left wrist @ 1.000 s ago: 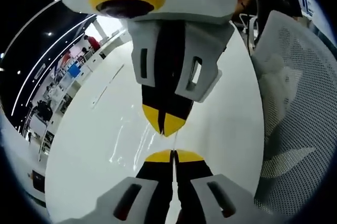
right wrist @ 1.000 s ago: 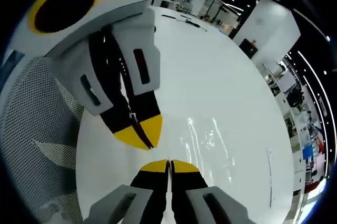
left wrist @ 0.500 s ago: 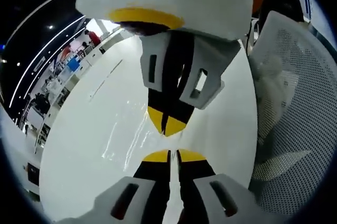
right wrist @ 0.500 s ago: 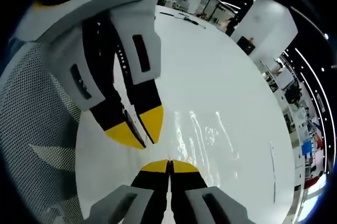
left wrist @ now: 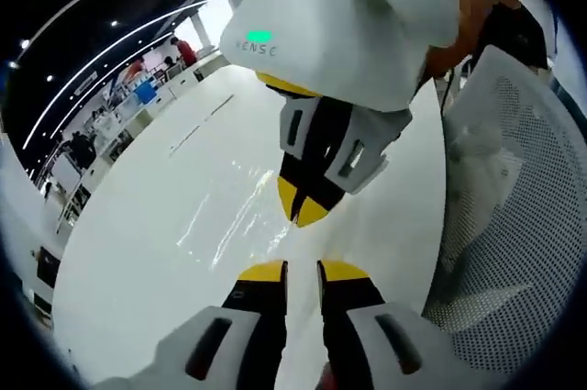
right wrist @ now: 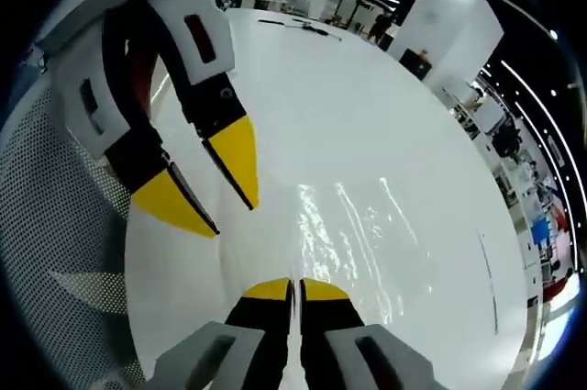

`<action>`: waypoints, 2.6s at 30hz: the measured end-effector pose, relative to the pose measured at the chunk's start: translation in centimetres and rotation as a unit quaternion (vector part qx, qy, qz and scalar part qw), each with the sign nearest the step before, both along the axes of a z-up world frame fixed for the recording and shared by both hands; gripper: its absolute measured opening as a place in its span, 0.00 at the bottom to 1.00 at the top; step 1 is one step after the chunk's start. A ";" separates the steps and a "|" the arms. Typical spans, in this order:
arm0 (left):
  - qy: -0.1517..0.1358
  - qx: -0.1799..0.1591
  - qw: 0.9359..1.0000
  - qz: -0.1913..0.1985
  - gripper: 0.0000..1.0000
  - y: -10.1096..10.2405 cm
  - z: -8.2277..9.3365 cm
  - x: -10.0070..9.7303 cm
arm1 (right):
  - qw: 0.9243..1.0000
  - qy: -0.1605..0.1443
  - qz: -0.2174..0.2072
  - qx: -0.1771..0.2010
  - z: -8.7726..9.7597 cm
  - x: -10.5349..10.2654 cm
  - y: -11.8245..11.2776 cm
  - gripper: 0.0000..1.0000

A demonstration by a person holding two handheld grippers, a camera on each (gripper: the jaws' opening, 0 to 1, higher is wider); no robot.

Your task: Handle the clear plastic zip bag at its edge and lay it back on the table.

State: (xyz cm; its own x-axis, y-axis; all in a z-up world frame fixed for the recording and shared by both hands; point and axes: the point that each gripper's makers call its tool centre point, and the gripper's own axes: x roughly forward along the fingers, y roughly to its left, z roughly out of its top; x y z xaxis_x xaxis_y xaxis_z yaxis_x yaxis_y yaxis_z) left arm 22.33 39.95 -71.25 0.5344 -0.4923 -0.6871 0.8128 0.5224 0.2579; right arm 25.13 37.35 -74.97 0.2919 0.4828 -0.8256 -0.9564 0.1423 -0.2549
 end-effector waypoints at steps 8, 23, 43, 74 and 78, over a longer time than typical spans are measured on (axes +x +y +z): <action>0.007 -0.004 1.000 0.028 0.15 1.5 -0.3 -0.1 | 0.999 0.020 -0.022 0.011 -0.3 0.1 0.0 0.04; 0.009 -0.025 0.998 0.052 0.15 1.9 0.2 0.6 | 0.998 0.052 -0.010 0.033 -0.1 -1.3 -0.1 0.12; 0.033 -0.080 0.991 0.104 0.23 3.5 1.2 0.3 | 0.987 0.092 -0.079 0.106 1.7 -0.6 -2.6 0.29; 0.064 -0.145 0.977 0.145 0.49 5.5 1.2 -1.5 | 0.949 0.125 -0.209 0.200 3.5 -2.9 -9.9 0.73; 0.069 -0.151 0.975 0.149 0.50 6.0 1.1 -1.9 | 0.937 0.128 -0.239 0.219 4.1 -2.9 -11.1 0.79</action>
State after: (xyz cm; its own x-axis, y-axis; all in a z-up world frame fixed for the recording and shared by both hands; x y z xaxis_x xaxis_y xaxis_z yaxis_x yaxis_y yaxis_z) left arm 20.43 45.94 -70.12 0.5976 -0.5202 -0.6101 0.6291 0.7760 -0.0454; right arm 22.24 26.29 -70.89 0.3809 0.6567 -0.6508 -0.7784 0.6077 0.1577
